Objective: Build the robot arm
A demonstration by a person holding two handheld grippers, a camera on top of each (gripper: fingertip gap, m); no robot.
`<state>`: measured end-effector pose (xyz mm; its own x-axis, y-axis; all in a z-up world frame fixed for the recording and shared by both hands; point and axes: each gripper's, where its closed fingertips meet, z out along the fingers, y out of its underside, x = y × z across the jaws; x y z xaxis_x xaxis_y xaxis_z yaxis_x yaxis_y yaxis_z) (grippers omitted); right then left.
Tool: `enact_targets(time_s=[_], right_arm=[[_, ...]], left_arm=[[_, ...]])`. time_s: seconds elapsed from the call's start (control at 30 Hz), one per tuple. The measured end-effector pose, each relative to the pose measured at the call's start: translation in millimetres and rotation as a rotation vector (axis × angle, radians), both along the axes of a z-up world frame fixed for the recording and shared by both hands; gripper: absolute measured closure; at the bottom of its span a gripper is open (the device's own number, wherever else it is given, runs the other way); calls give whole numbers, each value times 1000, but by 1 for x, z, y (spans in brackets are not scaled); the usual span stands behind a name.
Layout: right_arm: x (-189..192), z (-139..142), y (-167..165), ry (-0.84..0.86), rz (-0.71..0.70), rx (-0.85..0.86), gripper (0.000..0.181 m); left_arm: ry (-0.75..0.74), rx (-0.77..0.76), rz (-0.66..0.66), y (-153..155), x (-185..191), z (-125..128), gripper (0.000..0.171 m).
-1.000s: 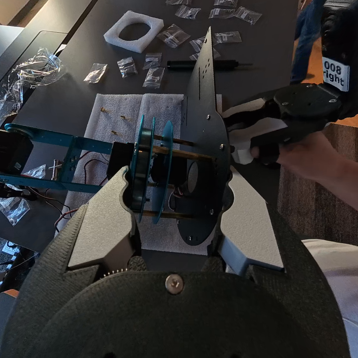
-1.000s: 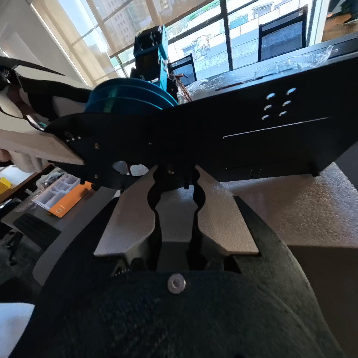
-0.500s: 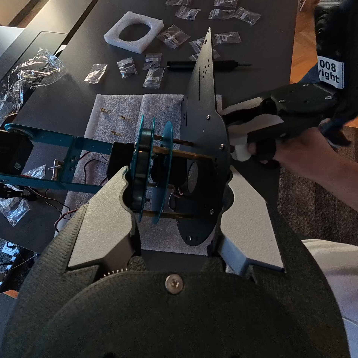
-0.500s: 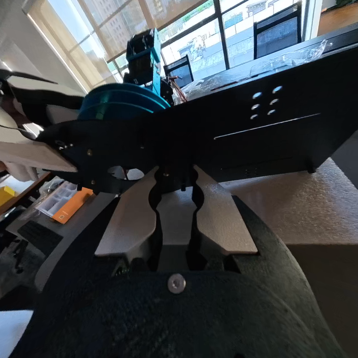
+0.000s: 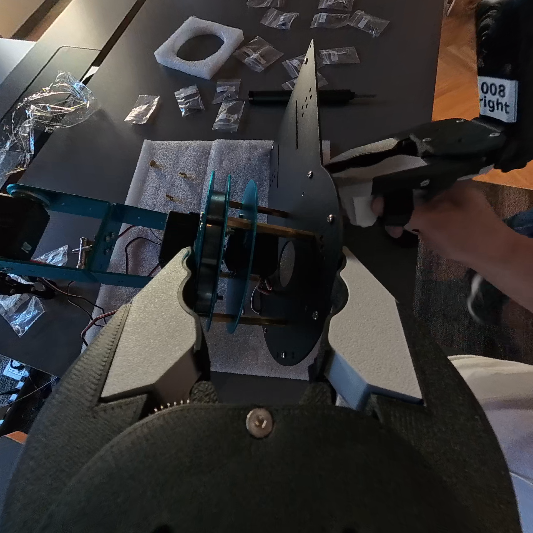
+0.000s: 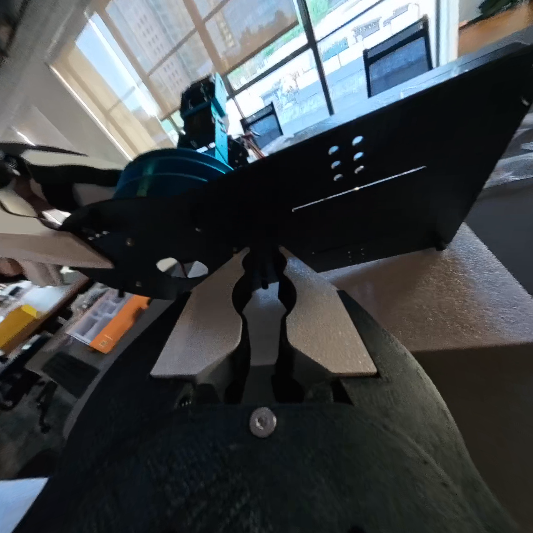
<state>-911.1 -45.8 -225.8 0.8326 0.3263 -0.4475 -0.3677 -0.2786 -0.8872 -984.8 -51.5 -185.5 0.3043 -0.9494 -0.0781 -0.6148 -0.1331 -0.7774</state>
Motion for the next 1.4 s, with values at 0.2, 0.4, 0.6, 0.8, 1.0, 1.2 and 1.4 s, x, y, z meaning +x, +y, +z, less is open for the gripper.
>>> enact_targets(time_s=[0.2, 0.4, 0.6, 0.8, 1.0, 1.2, 1.4], right_arm=[[-20, -9, 0, -60, 87, -45, 151], [2, -1, 0, 60, 20, -9, 171], [-19, -9, 3, 4, 96, -57, 155], [-16, -5, 2, 120, 104, -59, 161], [-14, -4, 2, 190, 133, -65, 160], [19, 20, -9, 133, 49, 23, 168], [97, 88, -29, -259, -56, 146, 177]], left_arm=[[-2, 0, 0, 0, 0, 0, 77], [1, 0, 1, 0, 0, 0, 77], [1, -1, 1, 0, 0, 0, 77], [3, -1, 0, 0, 0, 0, 77], [2, -1, -1, 0, 0, 0, 77], [-6, 3, -2, 0, 0, 0, 77], [-21, 1, 7, 0, 1, 1, 77]])
